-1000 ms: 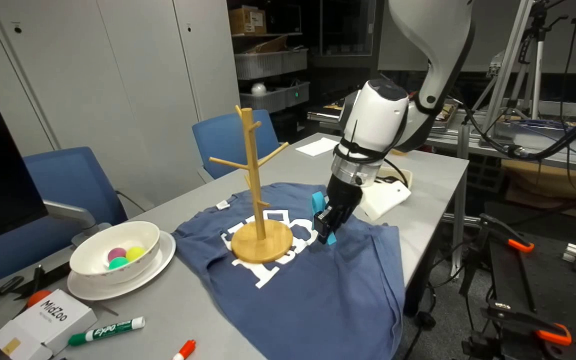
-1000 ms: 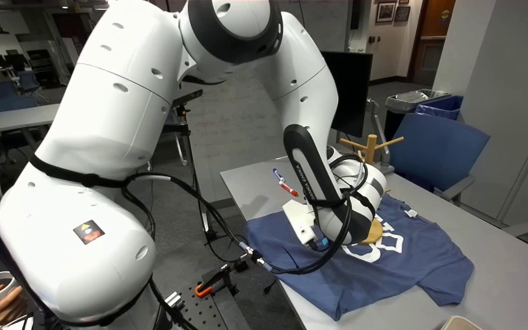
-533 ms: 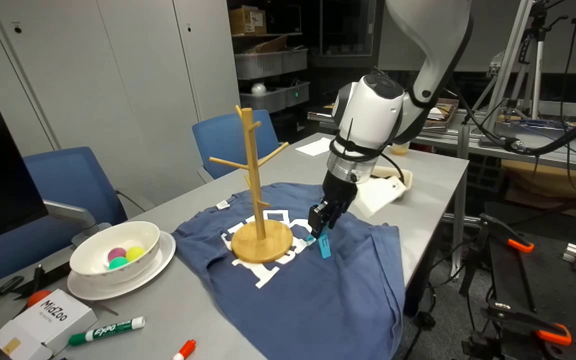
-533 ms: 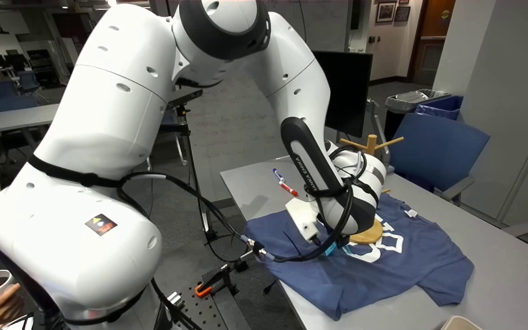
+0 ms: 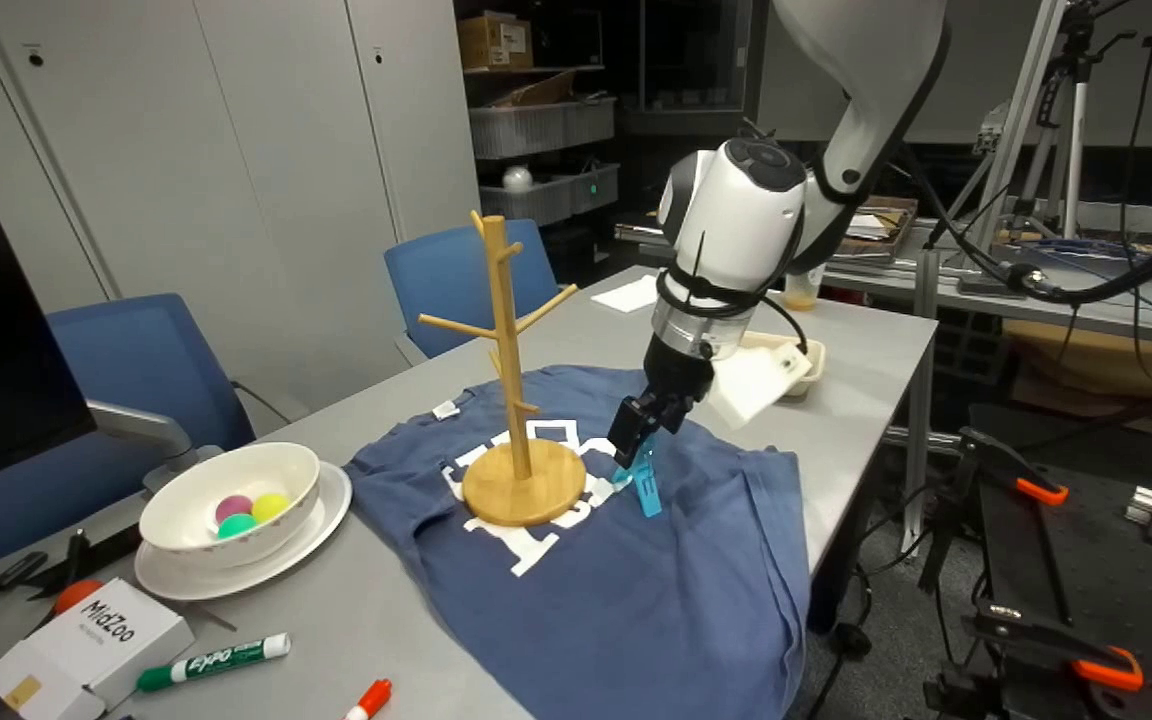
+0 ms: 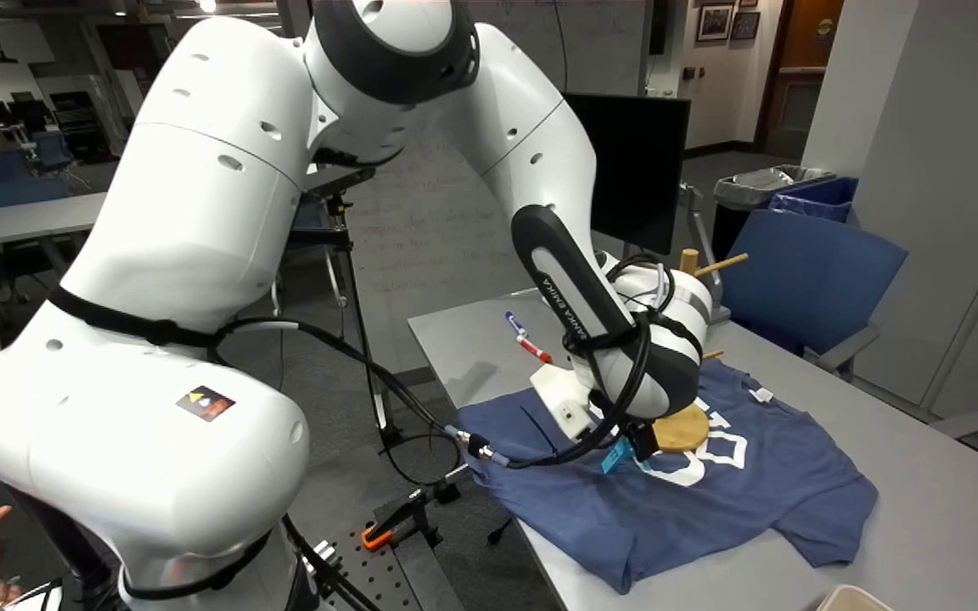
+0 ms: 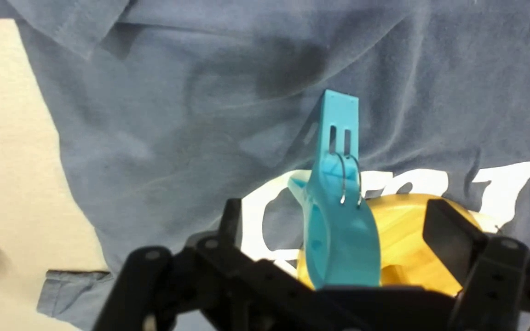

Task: Unhang the blue object from the hanger

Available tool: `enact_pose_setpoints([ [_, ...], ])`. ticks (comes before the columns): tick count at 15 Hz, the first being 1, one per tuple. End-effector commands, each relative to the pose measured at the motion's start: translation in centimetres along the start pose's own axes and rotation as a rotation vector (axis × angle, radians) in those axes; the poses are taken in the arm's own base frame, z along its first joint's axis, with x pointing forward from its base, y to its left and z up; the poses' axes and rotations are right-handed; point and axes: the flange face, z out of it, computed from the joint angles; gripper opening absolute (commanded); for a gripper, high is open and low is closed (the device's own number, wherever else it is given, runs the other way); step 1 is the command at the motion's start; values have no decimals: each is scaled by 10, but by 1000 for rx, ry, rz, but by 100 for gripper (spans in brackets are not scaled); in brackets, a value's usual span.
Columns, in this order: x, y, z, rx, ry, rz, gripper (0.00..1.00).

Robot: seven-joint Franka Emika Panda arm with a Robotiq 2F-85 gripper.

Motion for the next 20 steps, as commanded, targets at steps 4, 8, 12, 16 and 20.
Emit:
enact_pose_setpoints([
  [4, -7, -1, -53, 1, -124, -53, 100],
  [8, -7, -8, -94, -11, -144, -121, 100],
  [12, -4, -19, -131, -11, -92, -168, 100],
  [16, 1, -26, -164, -2, -31, -195, 100],
  [20, 5, -29, -189, 1, 15, -212, 100],
])
